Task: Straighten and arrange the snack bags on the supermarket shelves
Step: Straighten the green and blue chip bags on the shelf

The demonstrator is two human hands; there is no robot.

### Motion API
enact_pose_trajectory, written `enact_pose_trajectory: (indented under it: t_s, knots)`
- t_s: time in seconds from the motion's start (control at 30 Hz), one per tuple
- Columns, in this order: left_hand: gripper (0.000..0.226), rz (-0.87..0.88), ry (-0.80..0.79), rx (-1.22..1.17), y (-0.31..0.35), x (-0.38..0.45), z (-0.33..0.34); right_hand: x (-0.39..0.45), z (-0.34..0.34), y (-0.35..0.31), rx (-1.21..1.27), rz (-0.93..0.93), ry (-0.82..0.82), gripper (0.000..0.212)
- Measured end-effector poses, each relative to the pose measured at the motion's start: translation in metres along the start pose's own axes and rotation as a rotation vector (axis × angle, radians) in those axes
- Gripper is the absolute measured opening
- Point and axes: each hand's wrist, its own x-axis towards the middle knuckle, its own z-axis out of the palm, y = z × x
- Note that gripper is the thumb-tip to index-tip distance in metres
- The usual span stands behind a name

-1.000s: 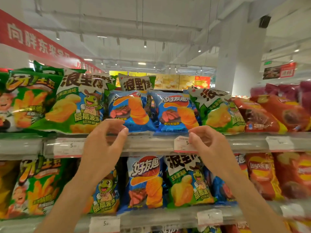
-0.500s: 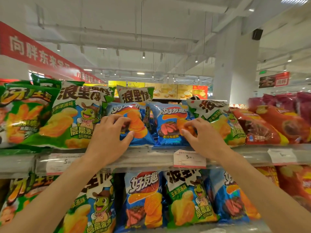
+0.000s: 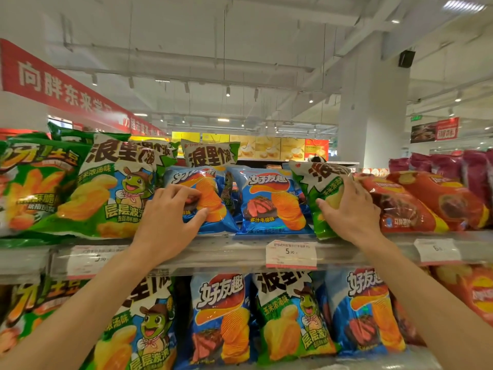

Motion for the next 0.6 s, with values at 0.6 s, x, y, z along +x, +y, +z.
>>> enact_pose_trajectory:
  t_s: [0.6]
  knots:
    - [0.017, -0.046, 0.033, -0.423, 0.031, 0.002, -0.01, -0.007, -0.031, -0.067, 0.491, -0.23, -0.026, 0.073]
